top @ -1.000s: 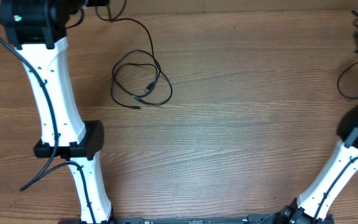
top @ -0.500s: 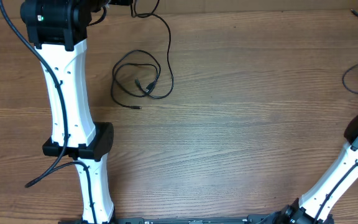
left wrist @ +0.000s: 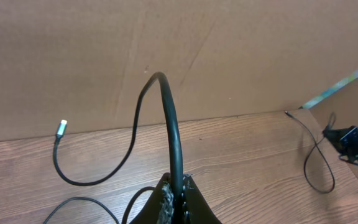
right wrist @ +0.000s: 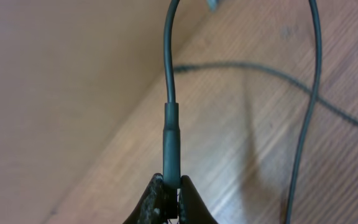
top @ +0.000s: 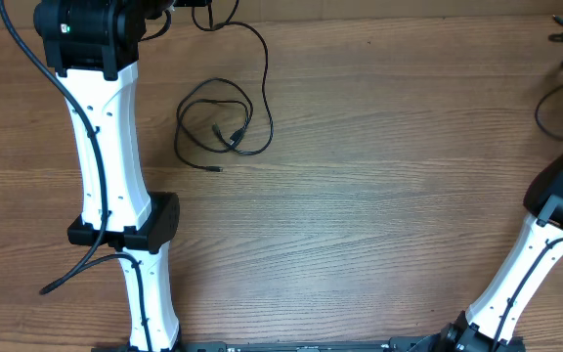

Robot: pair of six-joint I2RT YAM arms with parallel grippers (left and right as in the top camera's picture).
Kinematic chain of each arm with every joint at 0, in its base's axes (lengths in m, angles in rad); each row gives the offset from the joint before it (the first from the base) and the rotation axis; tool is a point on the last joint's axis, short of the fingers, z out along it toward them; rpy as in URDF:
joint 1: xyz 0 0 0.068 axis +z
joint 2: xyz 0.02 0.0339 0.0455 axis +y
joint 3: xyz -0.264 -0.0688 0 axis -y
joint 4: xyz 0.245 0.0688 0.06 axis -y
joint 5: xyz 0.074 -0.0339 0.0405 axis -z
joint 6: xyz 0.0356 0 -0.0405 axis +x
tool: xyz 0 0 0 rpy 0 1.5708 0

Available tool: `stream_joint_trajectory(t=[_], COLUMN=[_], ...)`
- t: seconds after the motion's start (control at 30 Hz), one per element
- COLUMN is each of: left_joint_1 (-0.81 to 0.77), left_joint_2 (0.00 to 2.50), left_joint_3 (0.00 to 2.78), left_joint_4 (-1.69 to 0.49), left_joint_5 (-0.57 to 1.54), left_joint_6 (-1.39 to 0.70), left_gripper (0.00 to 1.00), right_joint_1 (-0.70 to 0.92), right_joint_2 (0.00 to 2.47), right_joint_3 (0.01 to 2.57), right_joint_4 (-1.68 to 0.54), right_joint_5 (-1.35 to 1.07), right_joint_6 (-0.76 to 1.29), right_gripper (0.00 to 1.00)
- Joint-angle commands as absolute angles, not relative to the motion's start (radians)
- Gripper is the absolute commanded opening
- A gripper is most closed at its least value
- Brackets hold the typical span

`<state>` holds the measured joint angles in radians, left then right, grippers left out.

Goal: Untangle cables

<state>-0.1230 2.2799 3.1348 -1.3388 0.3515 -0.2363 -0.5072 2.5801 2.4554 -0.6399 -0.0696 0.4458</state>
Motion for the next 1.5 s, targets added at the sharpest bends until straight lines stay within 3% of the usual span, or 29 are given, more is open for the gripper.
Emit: stream_joint_trajectory(t=[0.0, 0.07, 0.13, 0.17, 0.4, 0.57, 0.83, 1.13, 1.27, 1.47], left_joint_1=[-0.127, -0.127, -0.127, -0.127, -0.125, -0.125, -0.123, -0.064, -0.042, -0.025], left_joint_2=[2.281, 2.281, 2.281, 2.281, 2.281, 2.281, 2.281, 2.247, 2.233, 2.230], left_joint_3=[3.142, 3.142, 3.142, 3.142, 3.142, 3.142, 3.142, 3.142, 3.142, 3.142], left_joint_4=[-1.332, -1.332, -1.332, -1.332, -1.332, -1.332, -1.398, -1.355, -1.352, -1.287], left_joint_5=[0.358, 0.358, 0.358, 0.358, 0.355, 0.347, 0.067, 0.027, 0.100, 0.419], left_joint_6=[-0.251, -0.251, -0.251, -0.251, -0.242, -0.197, -0.179, -0.192, -0.197, -0.212], left_gripper=[0.05, 0.05, 0.05, 0.05, 0.05, 0.04, 0.04, 0.05, 0.04, 0.04], right_joint_1=[-0.511, -0.511, -0.511, -0.509, -0.483, -0.416, -0.194, 0.115, 0.231, 0.344], right_joint_2=[2.584, 2.575, 2.560, 2.551, 2.402, 2.268, 2.228, 2.230, 2.230, 2.230], right_joint_3=[2.468, 2.469, 2.470, 2.470, 2.470, 2.470, 2.469, 2.468, 2.468, 2.468], right_joint_4=[-0.639, -0.660, -0.689, -0.701, -0.842, -0.979, -1.254, -1.328, -1.303, -1.248], right_joint_5=[-0.054, -0.054, -0.054, -0.054, -0.063, -0.276, -0.402, -0.398, -0.413, -0.451], right_joint_6=[0.436, 0.436, 0.436, 0.436, 0.435, 0.327, 0.223, 0.068, -0.020, -0.092], right_gripper=[0.26, 0.69, 0.94, 1.00, 1.00, 1.00, 1.00, 1.00, 1.00, 1.00])
